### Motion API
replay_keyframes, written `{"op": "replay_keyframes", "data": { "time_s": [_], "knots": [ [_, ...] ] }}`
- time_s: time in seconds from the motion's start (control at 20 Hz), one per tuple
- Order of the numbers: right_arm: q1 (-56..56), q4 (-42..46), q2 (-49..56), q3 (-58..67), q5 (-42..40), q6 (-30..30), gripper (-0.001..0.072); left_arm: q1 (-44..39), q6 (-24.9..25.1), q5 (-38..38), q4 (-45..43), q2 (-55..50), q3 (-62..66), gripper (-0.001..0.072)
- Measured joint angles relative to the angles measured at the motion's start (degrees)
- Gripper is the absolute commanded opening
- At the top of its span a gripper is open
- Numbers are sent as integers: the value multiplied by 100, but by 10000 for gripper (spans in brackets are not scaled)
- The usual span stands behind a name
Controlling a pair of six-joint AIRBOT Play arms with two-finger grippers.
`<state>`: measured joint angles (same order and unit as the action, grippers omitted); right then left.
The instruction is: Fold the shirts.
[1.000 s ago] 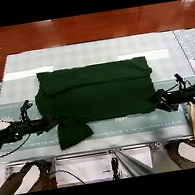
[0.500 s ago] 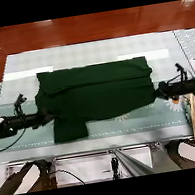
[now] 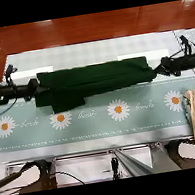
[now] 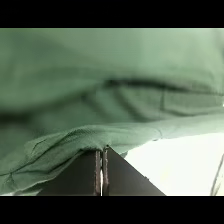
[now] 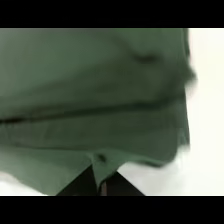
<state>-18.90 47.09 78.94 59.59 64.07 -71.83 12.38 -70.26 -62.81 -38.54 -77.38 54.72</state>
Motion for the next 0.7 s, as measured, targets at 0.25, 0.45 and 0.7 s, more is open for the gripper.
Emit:
{"op": "replay_keyframes", "data": {
  "time_s": [0.25, 0.45, 0.7],
  "knots": [
    [173, -28, 811, 848, -326, -271, 26, -168, -426, -313, 0, -1462, 1746, 21],
    [245, -61, 1373, 1357, -367, -374, 27, -201, -728, -387, 0, -2282, 2850, 21],
    [293, -229, 1875, 1665, -531, -428, 623, -254, -813, -452, -2, -2881, 3506, 694]
  ]
}}
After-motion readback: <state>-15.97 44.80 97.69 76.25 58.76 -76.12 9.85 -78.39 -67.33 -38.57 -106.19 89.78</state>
